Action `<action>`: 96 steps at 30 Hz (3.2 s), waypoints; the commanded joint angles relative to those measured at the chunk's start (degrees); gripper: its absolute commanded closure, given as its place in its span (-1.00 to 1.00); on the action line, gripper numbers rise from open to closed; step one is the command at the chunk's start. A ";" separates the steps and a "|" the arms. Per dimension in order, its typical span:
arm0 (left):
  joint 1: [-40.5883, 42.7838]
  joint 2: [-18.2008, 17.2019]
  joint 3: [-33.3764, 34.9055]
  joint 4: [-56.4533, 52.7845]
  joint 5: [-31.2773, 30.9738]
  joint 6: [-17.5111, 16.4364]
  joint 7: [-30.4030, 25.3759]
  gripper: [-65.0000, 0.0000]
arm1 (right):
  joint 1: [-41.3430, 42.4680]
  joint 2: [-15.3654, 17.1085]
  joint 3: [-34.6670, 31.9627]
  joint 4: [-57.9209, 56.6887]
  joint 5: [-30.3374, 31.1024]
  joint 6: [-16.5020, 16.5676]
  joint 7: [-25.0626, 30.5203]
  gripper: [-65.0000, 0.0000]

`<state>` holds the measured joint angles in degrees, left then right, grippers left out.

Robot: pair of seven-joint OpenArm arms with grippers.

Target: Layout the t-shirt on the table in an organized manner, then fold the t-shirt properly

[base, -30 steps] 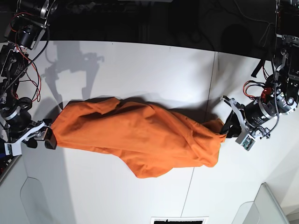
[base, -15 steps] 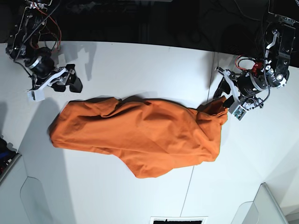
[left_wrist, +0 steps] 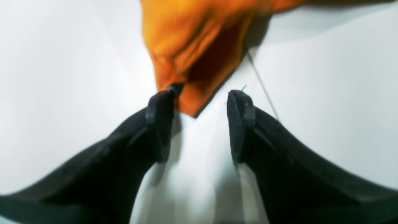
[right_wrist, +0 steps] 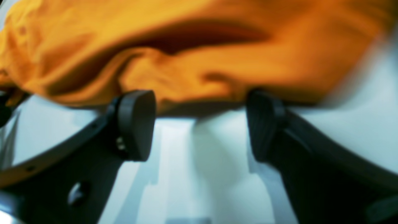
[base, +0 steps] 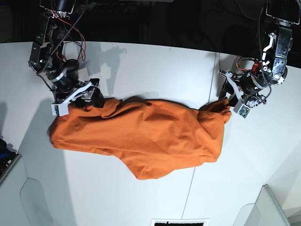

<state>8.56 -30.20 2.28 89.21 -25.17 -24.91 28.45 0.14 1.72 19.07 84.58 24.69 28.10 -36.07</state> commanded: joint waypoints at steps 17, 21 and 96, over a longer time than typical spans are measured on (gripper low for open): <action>-7.80 -1.11 -3.43 1.70 3.52 5.35 -1.51 1.00 | 7.61 1.57 -3.74 1.90 -3.21 2.36 -0.42 1.00; -7.58 -4.76 -9.53 7.76 1.29 4.07 2.38 1.00 | 7.61 4.15 -0.11 14.01 0.57 2.40 -5.79 1.00; -36.96 1.79 11.04 -27.52 5.62 4.76 -2.40 1.00 | 27.58 11.56 -6.43 -22.69 -10.32 -1.92 3.50 1.00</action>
<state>-25.78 -27.07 14.15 60.31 -19.57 -20.95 27.77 25.45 12.05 12.34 60.55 13.41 26.02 -34.52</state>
